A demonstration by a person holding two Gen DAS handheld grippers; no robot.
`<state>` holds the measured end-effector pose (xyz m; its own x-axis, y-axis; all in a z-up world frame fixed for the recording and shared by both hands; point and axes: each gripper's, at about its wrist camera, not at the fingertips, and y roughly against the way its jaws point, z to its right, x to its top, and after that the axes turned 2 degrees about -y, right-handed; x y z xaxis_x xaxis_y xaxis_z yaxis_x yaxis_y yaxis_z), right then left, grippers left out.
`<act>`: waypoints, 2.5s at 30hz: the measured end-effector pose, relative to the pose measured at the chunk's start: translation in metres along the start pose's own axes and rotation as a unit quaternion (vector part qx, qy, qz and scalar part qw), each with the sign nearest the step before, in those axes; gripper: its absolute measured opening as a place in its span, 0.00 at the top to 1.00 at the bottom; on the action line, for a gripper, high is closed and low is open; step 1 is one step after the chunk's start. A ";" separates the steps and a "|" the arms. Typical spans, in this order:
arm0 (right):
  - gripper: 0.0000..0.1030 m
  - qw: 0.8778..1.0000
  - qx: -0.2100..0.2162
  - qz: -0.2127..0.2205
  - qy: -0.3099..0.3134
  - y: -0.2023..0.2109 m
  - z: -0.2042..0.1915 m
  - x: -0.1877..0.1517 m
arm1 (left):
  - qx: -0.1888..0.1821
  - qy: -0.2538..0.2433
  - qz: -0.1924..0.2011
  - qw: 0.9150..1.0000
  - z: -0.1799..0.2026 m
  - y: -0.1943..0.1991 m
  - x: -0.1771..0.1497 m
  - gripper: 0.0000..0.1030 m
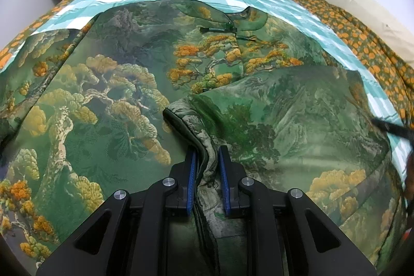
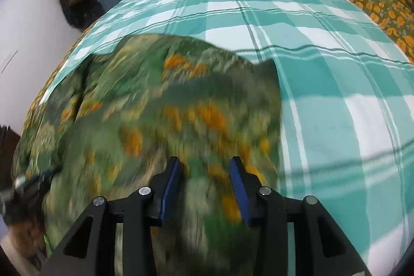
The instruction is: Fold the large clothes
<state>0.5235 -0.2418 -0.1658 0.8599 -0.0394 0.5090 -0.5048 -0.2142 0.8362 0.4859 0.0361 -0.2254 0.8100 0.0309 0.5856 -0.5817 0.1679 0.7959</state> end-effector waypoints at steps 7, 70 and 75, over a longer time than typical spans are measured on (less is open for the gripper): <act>0.60 0.998 -0.035 0.010 0.052 0.047 -0.021 -0.059 | 0.017 0.002 -0.009 1.000 0.001 0.019 0.002 0.55; 0.42 0.988 0.040 0.091 0.119 0.141 -0.146 -0.229 | 0.220 -0.004 0.205 0.954 -0.145 0.245 0.048 0.92; 0.42 0.987 0.040 0.110 0.107 0.152 -0.134 -0.227 | 0.161 -0.146 0.177 0.960 -0.014 0.203 0.039 0.91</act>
<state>0.2415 -0.1347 -0.1264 0.6905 0.1124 0.7145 -0.6619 -0.3000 0.6869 0.4004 0.0852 -0.0431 0.5298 -0.2547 0.8090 -0.8473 -0.1169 0.5181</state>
